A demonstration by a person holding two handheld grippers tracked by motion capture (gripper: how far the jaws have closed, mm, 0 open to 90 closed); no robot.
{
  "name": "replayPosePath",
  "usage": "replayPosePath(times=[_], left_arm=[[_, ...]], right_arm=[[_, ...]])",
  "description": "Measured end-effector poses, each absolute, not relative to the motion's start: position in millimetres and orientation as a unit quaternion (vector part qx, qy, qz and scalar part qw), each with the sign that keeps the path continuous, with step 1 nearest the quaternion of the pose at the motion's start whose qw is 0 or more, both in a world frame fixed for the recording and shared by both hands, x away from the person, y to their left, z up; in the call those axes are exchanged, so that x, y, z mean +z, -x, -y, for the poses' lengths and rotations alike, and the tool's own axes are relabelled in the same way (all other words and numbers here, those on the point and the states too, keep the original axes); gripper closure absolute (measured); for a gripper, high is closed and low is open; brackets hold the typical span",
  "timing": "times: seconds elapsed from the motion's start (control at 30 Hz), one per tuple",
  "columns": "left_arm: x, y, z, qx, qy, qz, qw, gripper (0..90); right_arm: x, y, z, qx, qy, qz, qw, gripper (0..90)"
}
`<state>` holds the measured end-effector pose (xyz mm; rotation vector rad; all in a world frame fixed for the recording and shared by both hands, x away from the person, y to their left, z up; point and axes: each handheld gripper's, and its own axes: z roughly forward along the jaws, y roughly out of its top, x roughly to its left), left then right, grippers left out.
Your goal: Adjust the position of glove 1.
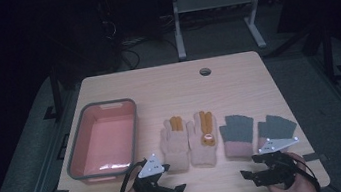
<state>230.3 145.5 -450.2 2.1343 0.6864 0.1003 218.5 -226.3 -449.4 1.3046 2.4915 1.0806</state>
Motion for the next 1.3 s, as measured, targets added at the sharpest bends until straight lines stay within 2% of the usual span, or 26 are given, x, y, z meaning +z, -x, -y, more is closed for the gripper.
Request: replayPosePath(times=[0.47, 0.97, 1.3], left_arm=[[-440.3, -226.5, -155.2, 0.053, -0.845, -0.274, 0.456, 16.0], [-437.7, -229.5, -162.3, 0.058, -0.839, -0.281, 0.462, 16.1], [-437.9, -229.2, -164.7, 0.060, -0.839, -0.280, 0.462, 16.1]], right_arm=[[-430.9, -229.3, 208.4, 0.352, -0.414, -0.838, 0.052, 26.8], [-397.0, -269.5, 179.0, 0.333, -0.373, -0.865, 0.047, 27.0], [-391.2, -292.1, 161.1, 0.322, -0.365, -0.872, 0.043, 27.2]])
